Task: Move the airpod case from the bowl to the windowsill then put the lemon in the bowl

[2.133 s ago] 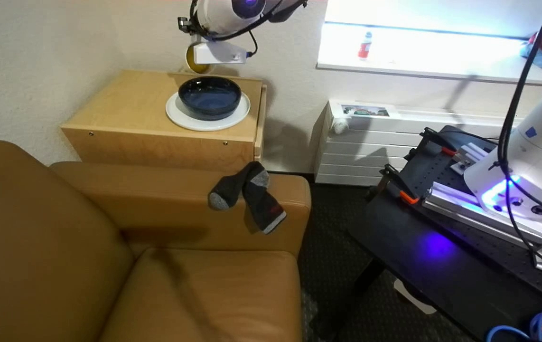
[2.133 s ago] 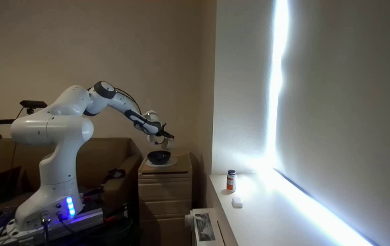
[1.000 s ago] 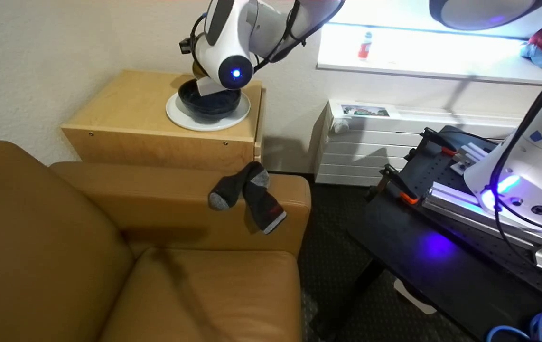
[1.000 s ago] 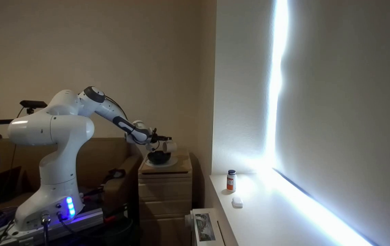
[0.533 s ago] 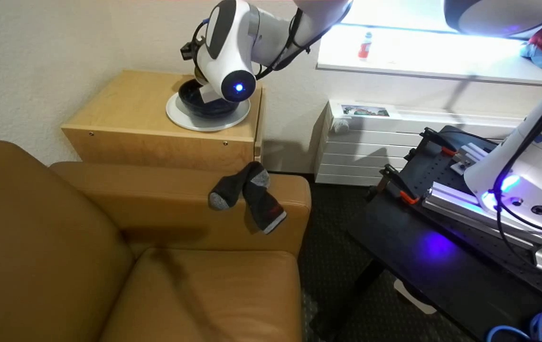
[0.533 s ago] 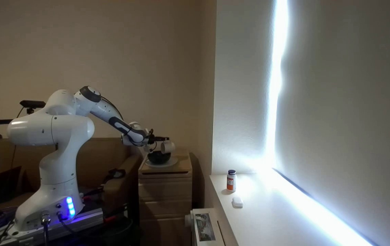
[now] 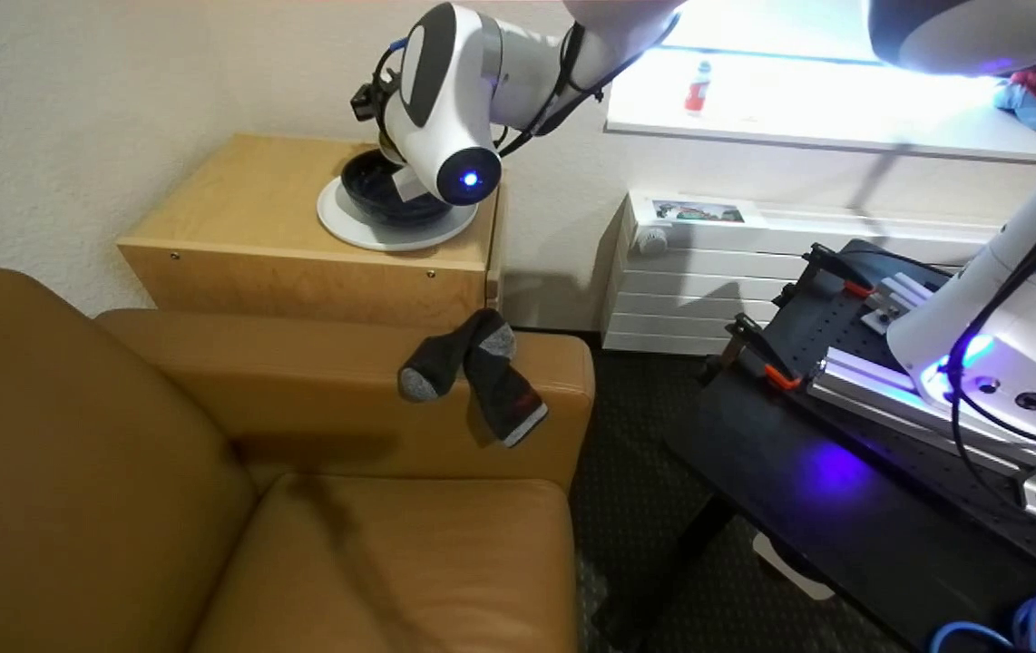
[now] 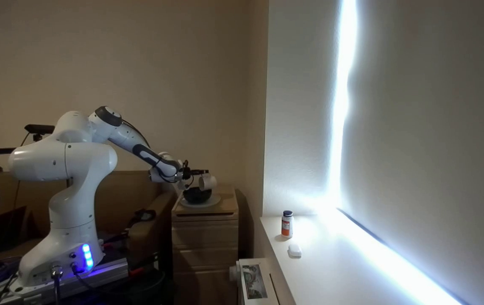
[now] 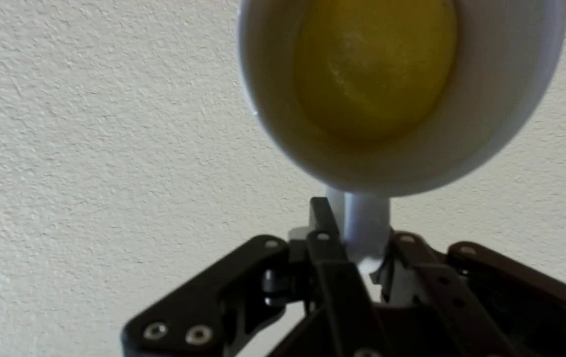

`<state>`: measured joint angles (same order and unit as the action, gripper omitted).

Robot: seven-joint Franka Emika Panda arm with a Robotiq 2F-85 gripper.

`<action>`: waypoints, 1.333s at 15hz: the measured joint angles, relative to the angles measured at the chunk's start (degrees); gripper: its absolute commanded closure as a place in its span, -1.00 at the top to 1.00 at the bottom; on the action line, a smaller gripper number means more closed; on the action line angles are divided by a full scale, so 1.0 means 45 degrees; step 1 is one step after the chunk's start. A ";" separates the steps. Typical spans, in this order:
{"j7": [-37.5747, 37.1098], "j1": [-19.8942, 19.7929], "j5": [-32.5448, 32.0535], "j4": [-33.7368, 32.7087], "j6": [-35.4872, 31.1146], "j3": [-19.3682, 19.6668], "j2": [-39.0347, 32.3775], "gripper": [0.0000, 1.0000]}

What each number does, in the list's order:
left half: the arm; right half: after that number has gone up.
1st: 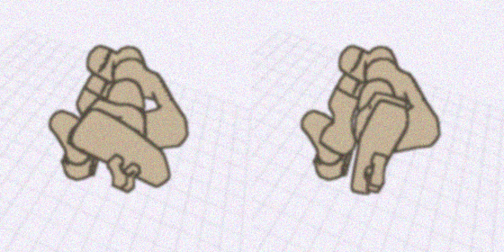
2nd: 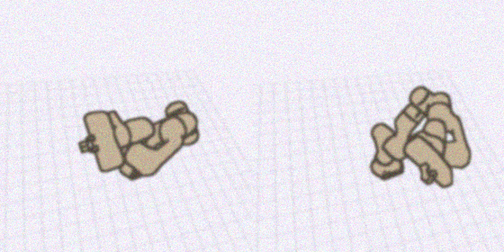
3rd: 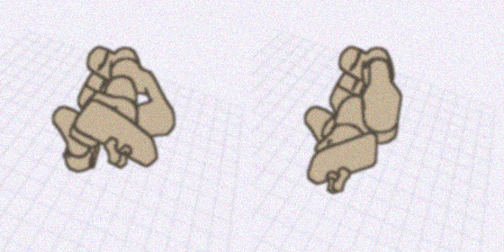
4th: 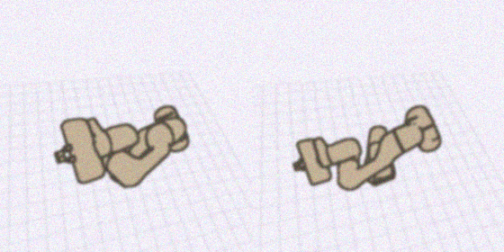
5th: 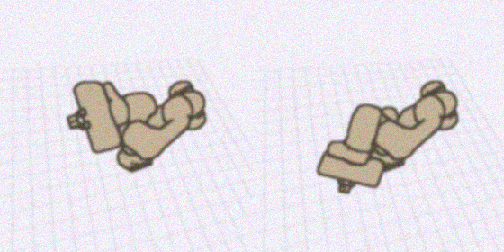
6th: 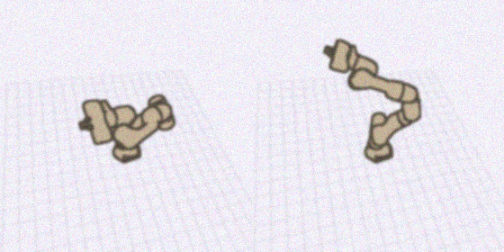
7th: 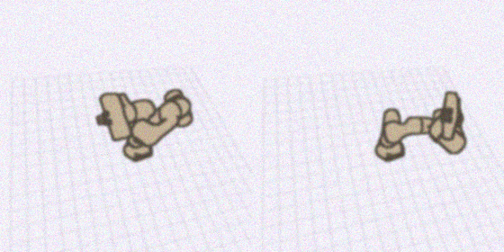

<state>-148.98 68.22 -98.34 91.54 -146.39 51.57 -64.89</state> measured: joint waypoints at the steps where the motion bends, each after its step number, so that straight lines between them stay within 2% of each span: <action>1: -0.0001 0.0123 -0.0199 0.0104 0.0142 0.0044 0.0000 -0.91; 14: -0.0004 0.1408 -0.1521 0.1276 0.1272 0.0570 0.0006 -0.91; 15: -0.0015 0.1347 -0.2086 0.1391 0.1855 0.0313 0.0168 -0.91; 17: 0.0051 0.0807 -0.3455 0.1711 0.3652 -0.0917 0.0963 -0.91; 20: 0.0459 -0.0554 -0.5045 0.2157 0.5795 -0.3076 0.2299 -0.91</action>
<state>-146.91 65.73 -121.04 101.25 -120.31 37.72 -54.55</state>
